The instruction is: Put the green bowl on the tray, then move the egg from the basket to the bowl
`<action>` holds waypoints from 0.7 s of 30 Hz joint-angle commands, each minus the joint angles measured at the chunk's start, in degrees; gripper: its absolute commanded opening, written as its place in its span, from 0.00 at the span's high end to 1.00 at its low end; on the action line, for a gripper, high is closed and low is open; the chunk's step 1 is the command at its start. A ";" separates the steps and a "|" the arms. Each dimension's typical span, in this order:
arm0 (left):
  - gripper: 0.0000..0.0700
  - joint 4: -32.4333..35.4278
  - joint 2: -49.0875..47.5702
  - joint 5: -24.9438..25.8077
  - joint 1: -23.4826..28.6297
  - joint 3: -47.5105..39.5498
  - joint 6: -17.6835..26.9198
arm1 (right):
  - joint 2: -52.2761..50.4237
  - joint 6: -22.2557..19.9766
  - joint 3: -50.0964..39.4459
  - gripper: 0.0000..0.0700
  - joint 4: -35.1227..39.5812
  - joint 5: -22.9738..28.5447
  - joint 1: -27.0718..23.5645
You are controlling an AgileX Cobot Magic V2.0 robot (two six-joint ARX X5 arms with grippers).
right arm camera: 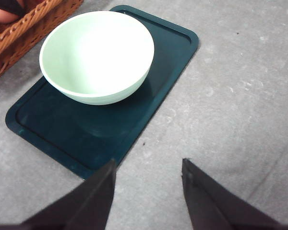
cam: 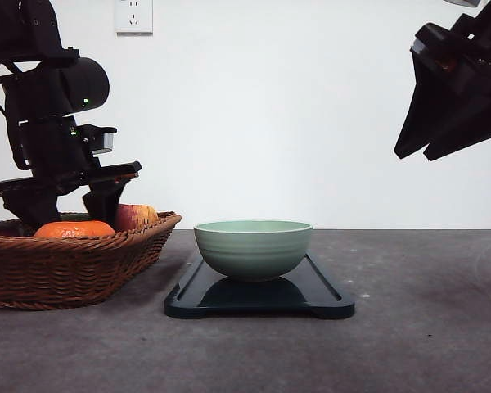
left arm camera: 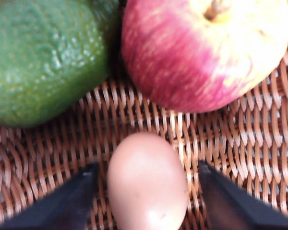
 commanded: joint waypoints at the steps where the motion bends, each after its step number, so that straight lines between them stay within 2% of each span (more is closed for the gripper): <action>1: 0.71 0.09 1.18 -0.32 -0.24 1.49 0.47 | 0.51 -0.20 0.26 0.61 0.44 0.12 0.24; 3: 0.74 0.05 1.18 -0.32 -0.24 1.49 0.46 | 0.52 -0.19 0.26 0.61 0.44 0.12 0.24; 12: 0.73 -3.37 0.03 -0.31 0.11 2.72 0.33 | 0.50 -0.19 0.27 0.61 0.44 0.11 0.24; 21: 0.73 -5.96 -8.87 -0.27 0.09 2.80 0.38 | 0.52 -0.20 0.26 0.61 0.42 0.09 0.24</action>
